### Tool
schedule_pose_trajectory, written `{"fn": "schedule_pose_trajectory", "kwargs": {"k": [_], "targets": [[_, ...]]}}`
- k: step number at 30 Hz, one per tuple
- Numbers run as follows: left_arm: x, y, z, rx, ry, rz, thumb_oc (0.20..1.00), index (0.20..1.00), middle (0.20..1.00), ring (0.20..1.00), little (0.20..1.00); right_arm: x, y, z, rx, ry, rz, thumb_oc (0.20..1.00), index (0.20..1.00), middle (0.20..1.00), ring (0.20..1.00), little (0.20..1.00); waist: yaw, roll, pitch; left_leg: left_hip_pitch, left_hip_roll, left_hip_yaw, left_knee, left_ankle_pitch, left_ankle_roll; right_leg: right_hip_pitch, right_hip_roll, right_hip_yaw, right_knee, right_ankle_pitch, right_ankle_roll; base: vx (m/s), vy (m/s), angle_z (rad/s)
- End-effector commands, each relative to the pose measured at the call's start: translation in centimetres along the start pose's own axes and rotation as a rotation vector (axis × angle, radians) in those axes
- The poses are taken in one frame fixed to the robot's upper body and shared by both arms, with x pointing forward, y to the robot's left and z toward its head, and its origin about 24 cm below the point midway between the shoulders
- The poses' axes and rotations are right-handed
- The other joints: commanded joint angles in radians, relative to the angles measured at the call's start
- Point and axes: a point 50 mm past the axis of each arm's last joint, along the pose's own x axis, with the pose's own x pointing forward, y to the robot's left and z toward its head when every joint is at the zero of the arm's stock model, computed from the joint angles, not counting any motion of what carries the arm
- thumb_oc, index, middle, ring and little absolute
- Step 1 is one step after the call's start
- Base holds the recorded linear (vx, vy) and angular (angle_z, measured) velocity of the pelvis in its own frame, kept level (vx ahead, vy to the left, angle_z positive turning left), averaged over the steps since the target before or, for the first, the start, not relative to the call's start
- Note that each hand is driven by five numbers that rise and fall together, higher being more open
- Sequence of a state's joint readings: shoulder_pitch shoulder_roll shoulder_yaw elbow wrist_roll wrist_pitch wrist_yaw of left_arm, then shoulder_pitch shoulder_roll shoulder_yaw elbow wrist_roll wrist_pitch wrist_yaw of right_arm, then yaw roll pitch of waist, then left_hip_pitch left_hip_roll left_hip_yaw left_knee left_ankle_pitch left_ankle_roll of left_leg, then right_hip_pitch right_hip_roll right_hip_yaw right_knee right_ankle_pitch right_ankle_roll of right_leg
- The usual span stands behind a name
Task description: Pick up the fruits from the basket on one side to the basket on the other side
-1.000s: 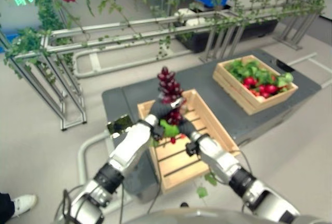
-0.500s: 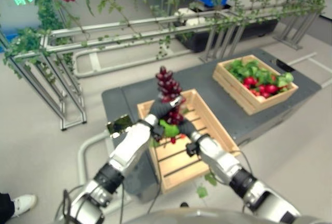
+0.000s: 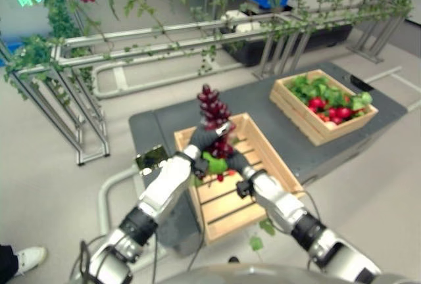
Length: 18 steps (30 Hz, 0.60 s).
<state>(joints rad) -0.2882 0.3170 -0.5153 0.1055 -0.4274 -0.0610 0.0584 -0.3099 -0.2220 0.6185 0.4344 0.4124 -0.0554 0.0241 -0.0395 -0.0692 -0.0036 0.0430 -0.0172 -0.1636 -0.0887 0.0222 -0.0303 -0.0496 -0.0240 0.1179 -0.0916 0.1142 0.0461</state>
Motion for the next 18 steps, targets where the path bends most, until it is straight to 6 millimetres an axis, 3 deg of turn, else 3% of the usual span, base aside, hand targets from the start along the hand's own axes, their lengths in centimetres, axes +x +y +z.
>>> {"fn": "schedule_pose_trajectory", "kwargs": {"k": [1, 18], "targets": [[1.2, -0.8, 3.4, -0.059, -0.188, -0.028, 0.2, 0.2, 0.2, 0.2, 0.2, 0.7, -0.4, 4.5, 0.025, -0.226, -0.013, 1.0, 1.0, 1.0, 1.0, 1.0, -0.001, -0.011, -0.041, 0.005, -0.045, -0.018, 0.019, -0.125, 0.036, 0.05, 0.0, 0.053, 0.02, -0.139, 0.041, 0.0, 0.0, 0.0], [0.9, 0.1, 3.8, -0.038, -0.21, 0.004, 0.2, 0.2, 0.2, 0.2, 0.2, -0.7, -0.6, 5.6, -0.018, -0.294, 0.041, 1.0, 1.0, 1.0, 1.0, 1.0, -0.009, -0.014, -0.043, 0.005, -0.04, -0.018, 0.017, -0.125, 0.035, 0.049, 0.0, 0.053, 0.021, -0.139, 0.041, 0.0, 0.0, 0.0]]}}
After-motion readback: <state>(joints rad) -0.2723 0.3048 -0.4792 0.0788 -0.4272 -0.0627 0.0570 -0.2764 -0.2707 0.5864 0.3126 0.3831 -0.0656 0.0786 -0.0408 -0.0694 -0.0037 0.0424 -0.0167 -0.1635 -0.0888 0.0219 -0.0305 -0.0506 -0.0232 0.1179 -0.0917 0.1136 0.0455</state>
